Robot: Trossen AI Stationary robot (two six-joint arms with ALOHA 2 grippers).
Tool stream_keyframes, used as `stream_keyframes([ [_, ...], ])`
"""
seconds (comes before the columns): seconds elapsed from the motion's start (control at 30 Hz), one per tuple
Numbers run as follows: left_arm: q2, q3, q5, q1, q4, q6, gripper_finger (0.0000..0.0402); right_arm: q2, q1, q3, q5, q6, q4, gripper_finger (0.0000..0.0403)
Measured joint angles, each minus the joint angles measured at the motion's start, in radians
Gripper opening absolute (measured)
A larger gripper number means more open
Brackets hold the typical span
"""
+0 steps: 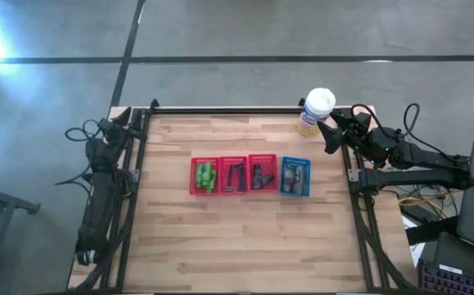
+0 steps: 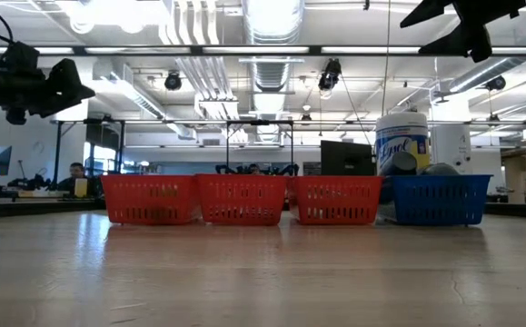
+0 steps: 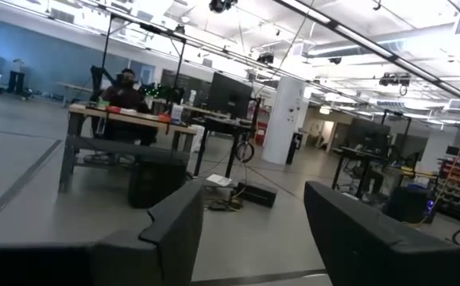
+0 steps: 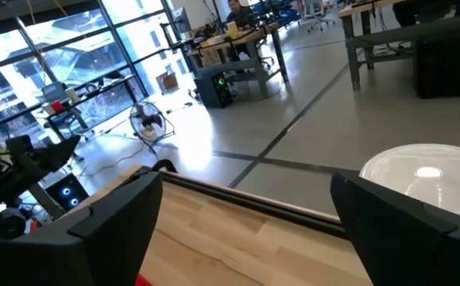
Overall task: Pick & Place Travel size toiletries
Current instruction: Return to Home Position
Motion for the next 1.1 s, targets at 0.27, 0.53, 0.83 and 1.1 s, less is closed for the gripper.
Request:
stream_keyframes([
  [0.27,0.007,0.000,0.000,0.000,0.000,0.000,0.0222,0.000,0.000,0.000,0.000,0.000,0.000,0.0345],
  [0.53,0.007,-0.001,0.000,0.000,0.001,0.000,0.0222,0.000,0.000,-0.001,0.000,0.000,0.000,0.0319],
  [0.83,0.007,-0.002,0.000,-0.001,0.001,0.001,0.0222,0.000,0.000,-0.001,0.000,-0.007,0.001,0.0292],
  [1.1,0.007,-0.002,-0.001,-0.001,0.001,0.001,0.0222,0.000,0.004,-0.001,-0.062,-0.008,0.010,0.0269],
])
